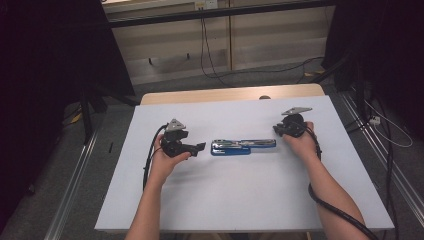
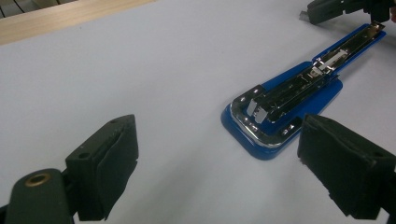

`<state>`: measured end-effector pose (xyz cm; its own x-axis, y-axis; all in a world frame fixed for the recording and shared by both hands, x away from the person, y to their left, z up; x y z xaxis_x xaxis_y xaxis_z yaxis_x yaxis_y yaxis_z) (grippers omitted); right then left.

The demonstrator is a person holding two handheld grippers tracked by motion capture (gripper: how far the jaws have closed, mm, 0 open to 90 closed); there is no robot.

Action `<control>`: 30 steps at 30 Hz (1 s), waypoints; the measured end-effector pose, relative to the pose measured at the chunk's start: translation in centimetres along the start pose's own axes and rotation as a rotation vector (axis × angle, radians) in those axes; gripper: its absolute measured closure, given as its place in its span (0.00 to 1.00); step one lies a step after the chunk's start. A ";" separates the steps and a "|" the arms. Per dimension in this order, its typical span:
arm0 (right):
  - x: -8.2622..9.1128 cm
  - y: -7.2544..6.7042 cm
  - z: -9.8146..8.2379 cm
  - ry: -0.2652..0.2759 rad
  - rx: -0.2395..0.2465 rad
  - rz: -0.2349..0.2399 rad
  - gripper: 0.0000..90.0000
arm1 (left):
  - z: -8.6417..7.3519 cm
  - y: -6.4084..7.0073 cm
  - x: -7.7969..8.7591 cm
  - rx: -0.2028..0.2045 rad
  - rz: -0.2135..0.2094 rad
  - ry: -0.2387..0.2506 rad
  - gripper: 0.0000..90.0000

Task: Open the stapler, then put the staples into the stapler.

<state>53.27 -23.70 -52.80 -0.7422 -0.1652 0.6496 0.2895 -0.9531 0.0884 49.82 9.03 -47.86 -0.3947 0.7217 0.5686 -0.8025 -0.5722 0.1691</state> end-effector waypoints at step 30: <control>5.4 -2.5 2.8 0.064 0.098 0.144 0.89 | -0.1 0.1 2.7 0.034 0.010 0.040 0.11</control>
<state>50.21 -21.51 -47.44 -0.7248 -0.3165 0.6120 0.4505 -0.8898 0.0734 48.66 10.94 -46.42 -0.4206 0.7304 0.5382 -0.7833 -0.5917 0.1909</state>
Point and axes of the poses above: each handheld gripper's, and its own axes: x roughly backward along the jaws, z roughly out of its top, y roughly to its right, the point moved 9 cm from there along -x, roughly forward along the jaws, and after that the axes turned 8 degrees about -z, right-handed, at the moved point
